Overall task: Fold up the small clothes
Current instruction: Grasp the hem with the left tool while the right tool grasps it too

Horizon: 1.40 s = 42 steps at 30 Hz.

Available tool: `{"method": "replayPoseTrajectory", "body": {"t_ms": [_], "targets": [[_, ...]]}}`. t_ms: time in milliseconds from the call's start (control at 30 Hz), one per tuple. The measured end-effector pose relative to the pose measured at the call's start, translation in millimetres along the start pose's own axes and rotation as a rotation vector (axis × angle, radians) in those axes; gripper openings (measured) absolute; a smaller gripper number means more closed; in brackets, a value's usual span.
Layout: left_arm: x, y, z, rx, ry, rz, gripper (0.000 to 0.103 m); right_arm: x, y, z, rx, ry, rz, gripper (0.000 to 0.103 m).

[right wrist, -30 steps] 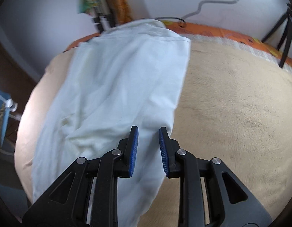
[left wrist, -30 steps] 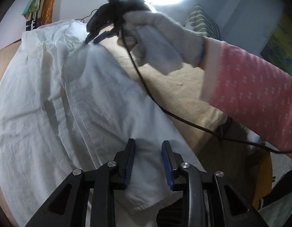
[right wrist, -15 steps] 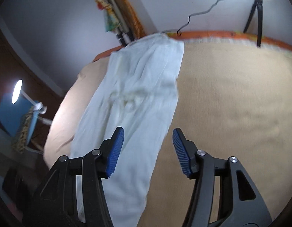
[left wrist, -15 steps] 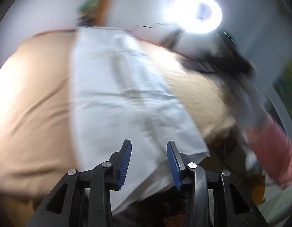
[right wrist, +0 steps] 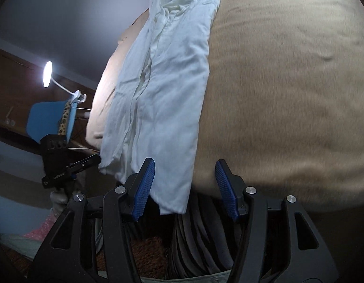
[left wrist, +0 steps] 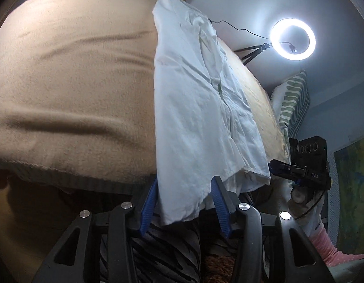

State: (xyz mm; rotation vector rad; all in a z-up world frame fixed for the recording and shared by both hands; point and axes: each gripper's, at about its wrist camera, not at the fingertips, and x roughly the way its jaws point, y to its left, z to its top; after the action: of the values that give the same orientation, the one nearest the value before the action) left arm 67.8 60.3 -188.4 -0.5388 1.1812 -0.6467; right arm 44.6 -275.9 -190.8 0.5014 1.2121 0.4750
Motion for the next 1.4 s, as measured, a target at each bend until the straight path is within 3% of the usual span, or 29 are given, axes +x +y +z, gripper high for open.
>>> {"method": "replayPoseTrajectory", "body": {"t_ms": [133,267,333,367,400,433,500,733,967,1233,1400], "targets": [[6,-6,-6,0.004,0.017,-0.007,0.032,1,-1,-7,0.006,0.035,0.062,0.057],[9,-10,-4,0.005,0.016,-0.013,0.014,17,8,-6,-0.017,0.07,0.072,0.057],[9,-16,-4,0.026,0.013,-0.007,0.012,22,13,-3,-0.032,0.078,0.081,0.052],[8,-18,-4,0.037,0.01,-0.006,0.009,23,13,-4,-0.035,0.081,0.074,0.039],[6,-21,-4,0.047,0.006,-0.008,0.008,25,12,-4,-0.034,0.086,0.077,0.019],[4,-22,-3,0.049,0.003,-0.01,0.007,26,11,-5,-0.021,0.092,0.104,0.013],[0,-24,-1,0.036,-0.005,-0.03,0.006,21,8,-5,-0.004,0.076,0.141,0.011],[-18,-32,17,-0.001,-0.031,-0.107,0.005,4,0,-2,0.057,0.027,0.254,0.009],[-33,-49,57,0.045,-0.067,-0.15,0.005,-17,15,23,0.021,-0.038,0.277,0.009],[-30,-53,121,0.093,-0.118,-0.127,0.005,-25,26,84,-0.007,-0.091,0.244,0.009],[-10,-47,162,0.086,-0.118,-0.102,0.005,-12,15,128,0.053,-0.091,0.232,0.009]]}}
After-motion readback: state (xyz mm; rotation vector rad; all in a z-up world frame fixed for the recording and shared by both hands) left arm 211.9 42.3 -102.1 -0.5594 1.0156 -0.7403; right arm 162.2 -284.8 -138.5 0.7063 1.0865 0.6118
